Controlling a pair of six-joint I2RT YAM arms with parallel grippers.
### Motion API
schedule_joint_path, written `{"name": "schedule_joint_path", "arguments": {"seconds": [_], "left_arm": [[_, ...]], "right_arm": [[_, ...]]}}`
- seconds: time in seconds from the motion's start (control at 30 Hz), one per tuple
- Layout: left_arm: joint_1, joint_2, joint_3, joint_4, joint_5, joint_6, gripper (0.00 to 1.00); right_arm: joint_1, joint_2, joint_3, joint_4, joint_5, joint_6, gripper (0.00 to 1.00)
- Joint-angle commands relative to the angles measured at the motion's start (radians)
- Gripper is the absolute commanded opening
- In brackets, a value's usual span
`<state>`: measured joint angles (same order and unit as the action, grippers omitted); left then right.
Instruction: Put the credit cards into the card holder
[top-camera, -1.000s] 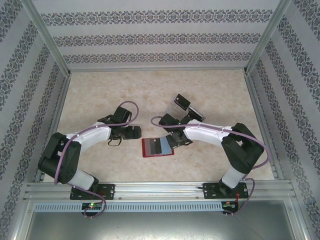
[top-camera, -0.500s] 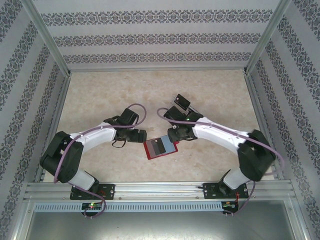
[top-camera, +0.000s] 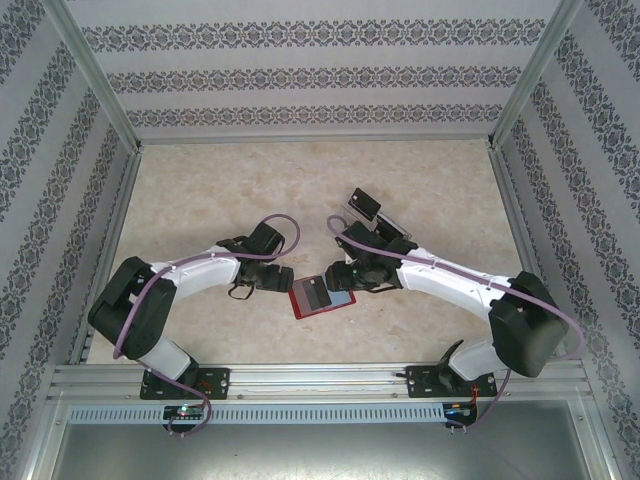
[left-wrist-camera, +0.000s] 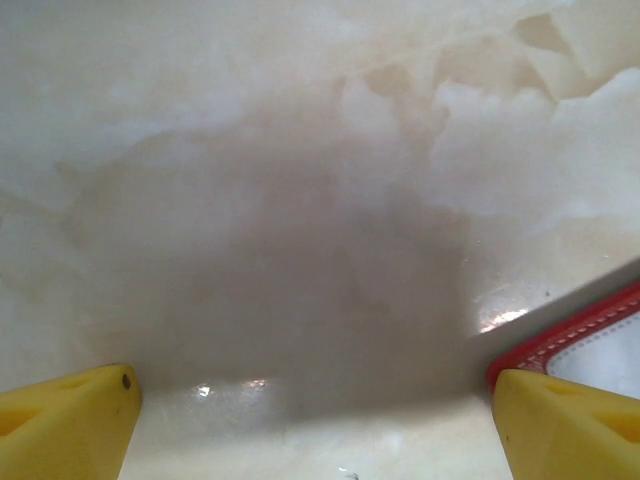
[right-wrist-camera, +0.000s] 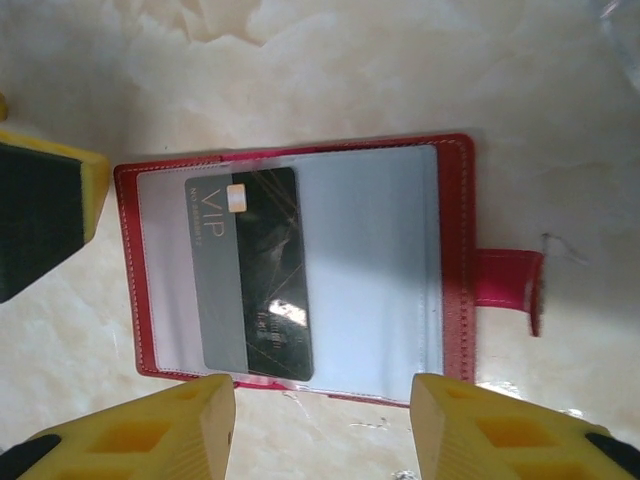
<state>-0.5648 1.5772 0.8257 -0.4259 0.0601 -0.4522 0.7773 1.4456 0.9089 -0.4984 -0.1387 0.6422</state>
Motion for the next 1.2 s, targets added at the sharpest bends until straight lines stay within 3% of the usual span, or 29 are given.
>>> {"name": "schedule_joint_path", "arguments": {"seconds": [0.0, 0.6, 1.17], "left_arm": [[-0.02, 0.027, 0.023, -0.019, -0.022, -0.014, 0.92], [-0.056, 0.008, 0.091, -0.079, -0.072, -0.024, 0.92], [-0.076, 0.103, 0.094, -0.091, -0.114, -0.011, 0.92]], "right_arm": [[0.014, 0.02, -0.025, 0.054, -0.041, 0.017, 0.5], [0.016, 0.029, -0.074, 0.105, -0.059, 0.028, 0.5], [0.009, 0.023, -0.09, 0.123, -0.064, 0.035, 0.5]]}}
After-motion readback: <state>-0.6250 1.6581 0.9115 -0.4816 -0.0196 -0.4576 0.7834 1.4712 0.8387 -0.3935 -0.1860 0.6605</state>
